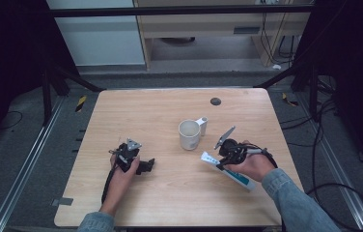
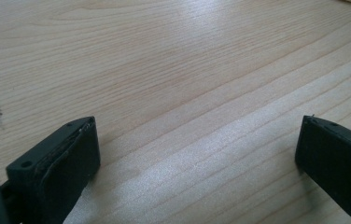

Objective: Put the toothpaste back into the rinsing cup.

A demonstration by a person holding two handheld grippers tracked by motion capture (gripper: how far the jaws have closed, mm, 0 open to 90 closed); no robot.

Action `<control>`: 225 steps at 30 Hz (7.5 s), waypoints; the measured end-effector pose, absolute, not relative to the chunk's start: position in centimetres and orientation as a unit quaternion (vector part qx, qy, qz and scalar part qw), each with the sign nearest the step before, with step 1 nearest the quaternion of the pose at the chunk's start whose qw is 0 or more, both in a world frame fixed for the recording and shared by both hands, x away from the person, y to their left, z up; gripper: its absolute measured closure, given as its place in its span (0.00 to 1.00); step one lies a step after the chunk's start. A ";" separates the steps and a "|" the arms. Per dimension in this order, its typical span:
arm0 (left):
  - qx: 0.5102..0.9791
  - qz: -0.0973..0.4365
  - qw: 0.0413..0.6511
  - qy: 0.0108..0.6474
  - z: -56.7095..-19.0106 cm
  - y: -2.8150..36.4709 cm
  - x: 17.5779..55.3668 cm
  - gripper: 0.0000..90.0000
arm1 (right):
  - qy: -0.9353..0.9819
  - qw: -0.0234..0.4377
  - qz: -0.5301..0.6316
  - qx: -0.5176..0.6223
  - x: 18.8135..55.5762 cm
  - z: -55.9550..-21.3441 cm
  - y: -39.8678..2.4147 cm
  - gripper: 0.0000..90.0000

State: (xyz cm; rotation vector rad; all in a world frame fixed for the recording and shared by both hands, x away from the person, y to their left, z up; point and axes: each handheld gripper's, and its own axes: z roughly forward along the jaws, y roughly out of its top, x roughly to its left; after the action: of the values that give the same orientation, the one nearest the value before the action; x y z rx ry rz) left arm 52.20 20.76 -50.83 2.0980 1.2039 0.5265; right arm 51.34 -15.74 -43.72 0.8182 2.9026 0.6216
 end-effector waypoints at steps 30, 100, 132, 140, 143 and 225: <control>0.801 0.201 0.327 0.460 -50.8 20.8 52.2 0.00 | 0.916 0.084 0.250 0.303 51.9 -38.6 -19.2 0.89; 0.801 0.201 0.327 0.460 -50.8 20.8 52.2 0.00 | 0.821 0.194 0.418 0.337 52.2 -36.0 -19.7 0.92; 0.801 0.201 0.327 0.460 -50.8 20.8 52.2 0.00 | 0.767 0.243 0.471 0.361 51.4 -35.7 -17.4 0.92; 0.801 0.201 0.327 0.460 -50.8 20.8 52.2 0.00 | 0.755 0.257 0.479 0.368 51.2 -35.1 -17.0 0.92; 0.801 0.201 0.327 0.460 -50.8 20.8 52.2 0.00 | 0.750 0.260 0.483 0.369 51.2 -34.9 -16.9 0.92; 0.801 0.201 0.327 0.460 -50.8 20.8 52.2 0.00 | 0.710 0.291 0.536 0.351 52.7 -33.5 -12.3 0.92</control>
State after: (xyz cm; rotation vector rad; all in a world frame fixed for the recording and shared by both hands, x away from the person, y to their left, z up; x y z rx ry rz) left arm 52.20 20.76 -50.83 2.0980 1.2043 0.5261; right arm 52.72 -12.28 -33.51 0.9370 1.8941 1.4309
